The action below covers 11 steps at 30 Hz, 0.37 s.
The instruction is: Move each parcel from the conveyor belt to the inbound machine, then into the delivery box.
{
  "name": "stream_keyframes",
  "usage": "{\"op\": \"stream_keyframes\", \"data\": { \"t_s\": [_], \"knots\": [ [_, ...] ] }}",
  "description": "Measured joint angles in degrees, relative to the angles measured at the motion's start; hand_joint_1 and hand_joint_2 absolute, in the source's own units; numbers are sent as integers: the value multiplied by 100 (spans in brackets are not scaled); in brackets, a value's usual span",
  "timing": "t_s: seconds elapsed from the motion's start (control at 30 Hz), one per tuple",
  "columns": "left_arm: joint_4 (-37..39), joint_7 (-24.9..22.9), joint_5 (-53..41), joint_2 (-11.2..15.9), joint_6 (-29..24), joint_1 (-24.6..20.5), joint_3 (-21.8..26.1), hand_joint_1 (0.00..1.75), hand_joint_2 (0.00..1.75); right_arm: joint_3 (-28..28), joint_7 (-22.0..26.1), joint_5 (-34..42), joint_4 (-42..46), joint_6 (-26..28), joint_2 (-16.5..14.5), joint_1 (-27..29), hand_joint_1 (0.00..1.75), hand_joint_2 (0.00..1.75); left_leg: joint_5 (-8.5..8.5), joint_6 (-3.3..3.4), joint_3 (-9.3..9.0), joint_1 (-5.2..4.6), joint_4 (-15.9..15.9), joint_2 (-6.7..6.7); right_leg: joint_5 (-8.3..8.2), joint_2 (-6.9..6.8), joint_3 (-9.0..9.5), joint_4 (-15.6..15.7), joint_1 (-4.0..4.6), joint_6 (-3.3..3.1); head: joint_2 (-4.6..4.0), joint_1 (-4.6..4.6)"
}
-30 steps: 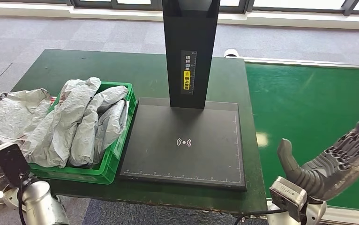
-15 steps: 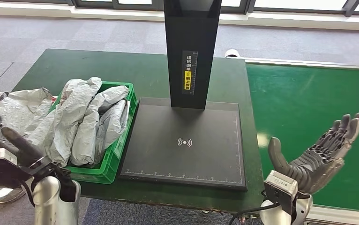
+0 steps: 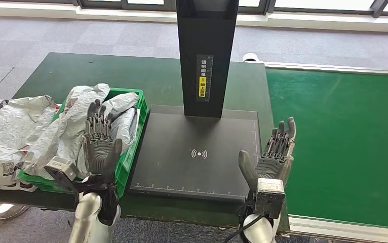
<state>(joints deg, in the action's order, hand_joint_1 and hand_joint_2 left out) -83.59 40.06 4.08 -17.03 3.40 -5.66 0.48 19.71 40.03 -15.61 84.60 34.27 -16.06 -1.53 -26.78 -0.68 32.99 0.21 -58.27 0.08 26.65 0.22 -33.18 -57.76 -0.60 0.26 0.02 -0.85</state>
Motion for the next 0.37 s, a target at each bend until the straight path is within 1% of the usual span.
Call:
{"op": "stream_keyframes", "data": {
  "t_s": [0.1,0.23,0.37],
  "knots": [
    [293,0,-87,0,22,-64,-166,0,175,166,-1,159,-205,-172,18,-129,0,175,0,0,0,-1,0,1,0,0,-1,0,-1,0,0,0],
    [655,0,-197,0,3,-140,-388,0,175,326,0,118,-580,-69,19,-249,0,175,0,0,0,-1,-1,1,-1,0,-1,0,-1,0,0,0],
    [859,0,-347,0,-53,-185,-539,0,175,379,-1,112,-838,29,21,-258,0,175,0,0,0,-1,-1,1,-1,0,-2,0,-1,0,0,0]
  ]
}}
